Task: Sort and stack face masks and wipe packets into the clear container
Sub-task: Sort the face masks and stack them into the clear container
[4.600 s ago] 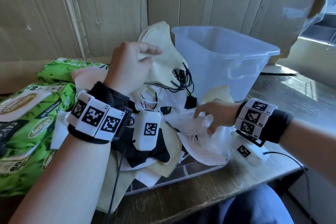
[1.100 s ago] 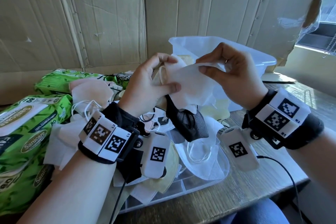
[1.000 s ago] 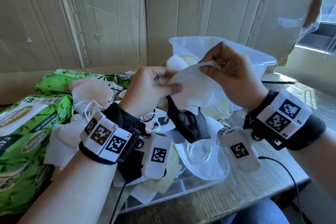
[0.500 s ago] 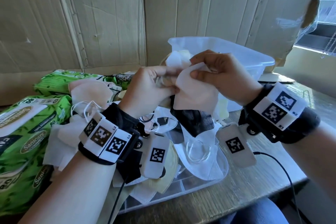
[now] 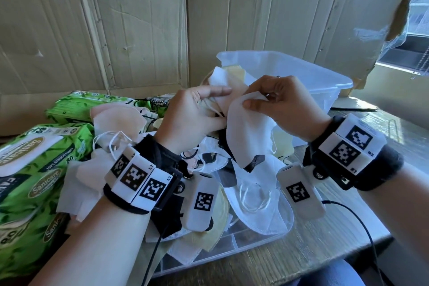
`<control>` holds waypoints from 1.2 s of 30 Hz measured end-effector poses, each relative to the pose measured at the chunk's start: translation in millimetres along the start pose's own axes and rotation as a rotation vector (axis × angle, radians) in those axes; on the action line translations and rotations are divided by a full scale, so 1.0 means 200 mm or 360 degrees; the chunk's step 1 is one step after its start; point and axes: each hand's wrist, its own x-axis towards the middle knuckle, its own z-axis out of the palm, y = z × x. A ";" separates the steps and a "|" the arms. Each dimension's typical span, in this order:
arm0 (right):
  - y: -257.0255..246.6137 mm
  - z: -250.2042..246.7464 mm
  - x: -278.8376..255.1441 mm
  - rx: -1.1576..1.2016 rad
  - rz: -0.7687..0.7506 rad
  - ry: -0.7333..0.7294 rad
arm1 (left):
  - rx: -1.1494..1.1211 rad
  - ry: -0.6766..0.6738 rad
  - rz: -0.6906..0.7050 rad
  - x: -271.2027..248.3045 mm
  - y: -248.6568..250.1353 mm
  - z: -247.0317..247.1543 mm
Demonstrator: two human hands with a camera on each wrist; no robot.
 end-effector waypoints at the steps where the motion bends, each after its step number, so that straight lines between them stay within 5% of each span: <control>1: 0.00 0.00 0.00 0.0013 0.0015 0.0010 | 0.0000 -0.0014 0.0009 0.00 0.00 0.00; 9: 0.00 -0.03 0.02 0.0205 0.0115 0.0243 | 0.0090 -0.0080 0.0092 0.03 -0.04 -0.03; 15: 0.00 -0.16 0.05 0.0158 0.0196 0.0714 | 0.0207 0.0183 -0.0130 0.04 -0.06 -0.08; 25: 0.02 -0.04 0.02 0.0267 0.0234 0.0109 | 0.0164 0.0147 -0.0203 0.04 -0.03 -0.06; 36: 0.06 -0.10 0.03 0.0538 0.0193 0.0144 | 0.0181 0.0082 -0.0197 0.05 -0.03 -0.08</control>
